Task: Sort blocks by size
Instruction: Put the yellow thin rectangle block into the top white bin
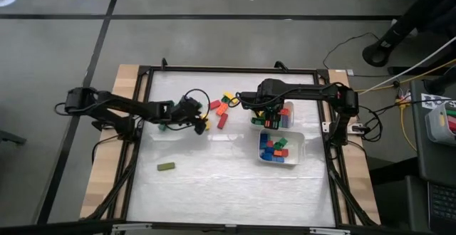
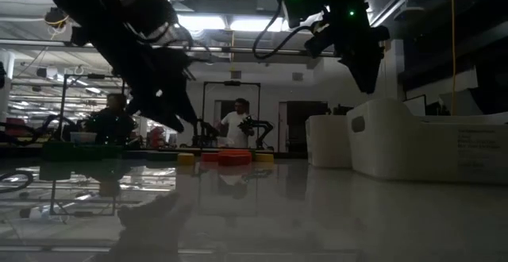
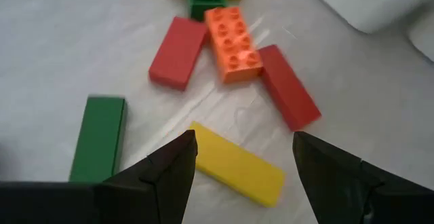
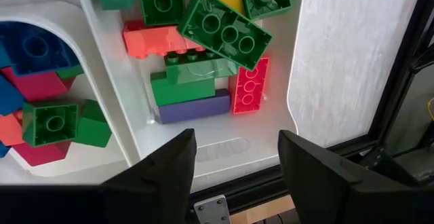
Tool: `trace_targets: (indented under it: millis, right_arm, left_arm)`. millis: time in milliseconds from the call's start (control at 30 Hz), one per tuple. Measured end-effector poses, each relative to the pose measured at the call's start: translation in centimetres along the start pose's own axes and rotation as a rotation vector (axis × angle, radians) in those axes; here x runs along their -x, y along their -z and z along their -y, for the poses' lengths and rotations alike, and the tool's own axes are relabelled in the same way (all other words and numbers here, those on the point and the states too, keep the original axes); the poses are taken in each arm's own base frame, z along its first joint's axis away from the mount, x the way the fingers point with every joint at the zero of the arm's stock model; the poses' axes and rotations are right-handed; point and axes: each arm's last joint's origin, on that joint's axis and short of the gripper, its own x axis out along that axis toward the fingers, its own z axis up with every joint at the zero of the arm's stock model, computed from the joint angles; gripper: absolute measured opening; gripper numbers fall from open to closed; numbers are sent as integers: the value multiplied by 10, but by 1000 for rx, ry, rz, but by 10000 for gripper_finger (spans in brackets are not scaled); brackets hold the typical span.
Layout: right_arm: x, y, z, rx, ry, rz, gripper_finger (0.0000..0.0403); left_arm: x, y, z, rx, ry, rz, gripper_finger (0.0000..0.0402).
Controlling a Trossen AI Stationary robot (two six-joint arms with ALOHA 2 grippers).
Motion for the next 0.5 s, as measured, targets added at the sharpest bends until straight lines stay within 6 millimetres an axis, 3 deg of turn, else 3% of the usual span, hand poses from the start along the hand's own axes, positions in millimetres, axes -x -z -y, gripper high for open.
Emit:
trace_targets:
  millis: [500]
  right_arm:
    - [0,-1,0,-9,-3,9,211]
  left_arm:
    - [-30,16,-2,266,-75,-62,232]
